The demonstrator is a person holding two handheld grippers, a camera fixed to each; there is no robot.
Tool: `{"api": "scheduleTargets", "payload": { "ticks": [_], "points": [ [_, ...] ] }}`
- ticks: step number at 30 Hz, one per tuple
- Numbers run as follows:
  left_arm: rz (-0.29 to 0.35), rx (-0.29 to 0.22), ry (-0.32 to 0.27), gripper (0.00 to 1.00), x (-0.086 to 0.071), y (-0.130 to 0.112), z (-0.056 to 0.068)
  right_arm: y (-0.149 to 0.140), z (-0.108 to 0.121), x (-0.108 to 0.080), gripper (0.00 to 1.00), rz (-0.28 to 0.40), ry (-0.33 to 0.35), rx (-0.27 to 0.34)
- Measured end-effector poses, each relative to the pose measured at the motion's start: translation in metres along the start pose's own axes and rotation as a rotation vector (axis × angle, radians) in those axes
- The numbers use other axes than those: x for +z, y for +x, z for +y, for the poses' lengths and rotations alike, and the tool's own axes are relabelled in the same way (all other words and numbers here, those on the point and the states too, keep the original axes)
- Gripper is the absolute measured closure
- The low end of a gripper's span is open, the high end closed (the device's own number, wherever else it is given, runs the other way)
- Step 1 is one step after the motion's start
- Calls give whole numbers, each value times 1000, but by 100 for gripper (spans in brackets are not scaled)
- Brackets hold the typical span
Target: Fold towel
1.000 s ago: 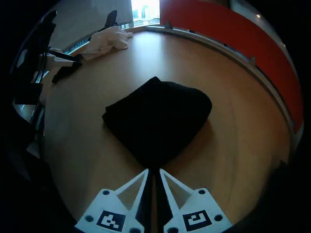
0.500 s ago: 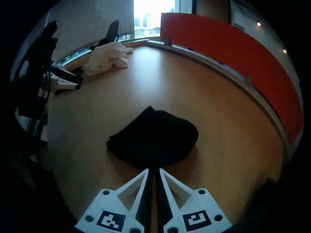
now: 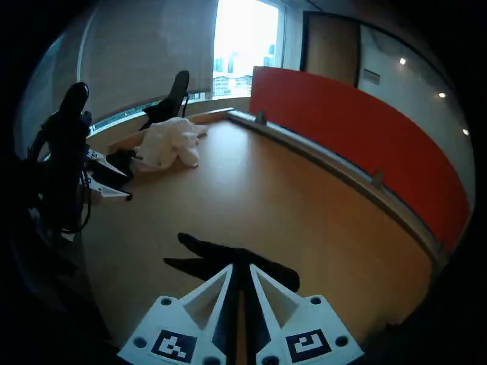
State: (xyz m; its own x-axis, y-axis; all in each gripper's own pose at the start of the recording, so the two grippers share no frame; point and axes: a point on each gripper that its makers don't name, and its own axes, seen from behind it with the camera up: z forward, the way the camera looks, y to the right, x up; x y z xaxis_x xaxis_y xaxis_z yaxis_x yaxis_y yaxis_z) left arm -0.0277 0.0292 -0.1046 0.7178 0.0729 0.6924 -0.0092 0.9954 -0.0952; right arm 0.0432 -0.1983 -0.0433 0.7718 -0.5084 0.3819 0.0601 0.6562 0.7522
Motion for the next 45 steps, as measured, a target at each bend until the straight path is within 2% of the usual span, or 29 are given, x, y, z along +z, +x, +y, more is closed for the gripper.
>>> {"api": "scheduleTargets", "payload": {
  "ticks": [6,18,24,33,45],
  "points": [
    [9,4,-3,24,-2,4,0,25,2,-10,96,41,-4,-16],
    [19,10,-15,24,-3,11,4,36,20,-28,96,59,-33,-5],
    [24,17,-17,24,-2,16,4,39,38,-39,96,68,-63,12],
    [22,26,-18,24,-4,17,4,27,90,-69,96,54,-137,24],
    [14,23,-5,24,-9,15,3,-11,190,-121,96,1,-273,68]
  ]
}}
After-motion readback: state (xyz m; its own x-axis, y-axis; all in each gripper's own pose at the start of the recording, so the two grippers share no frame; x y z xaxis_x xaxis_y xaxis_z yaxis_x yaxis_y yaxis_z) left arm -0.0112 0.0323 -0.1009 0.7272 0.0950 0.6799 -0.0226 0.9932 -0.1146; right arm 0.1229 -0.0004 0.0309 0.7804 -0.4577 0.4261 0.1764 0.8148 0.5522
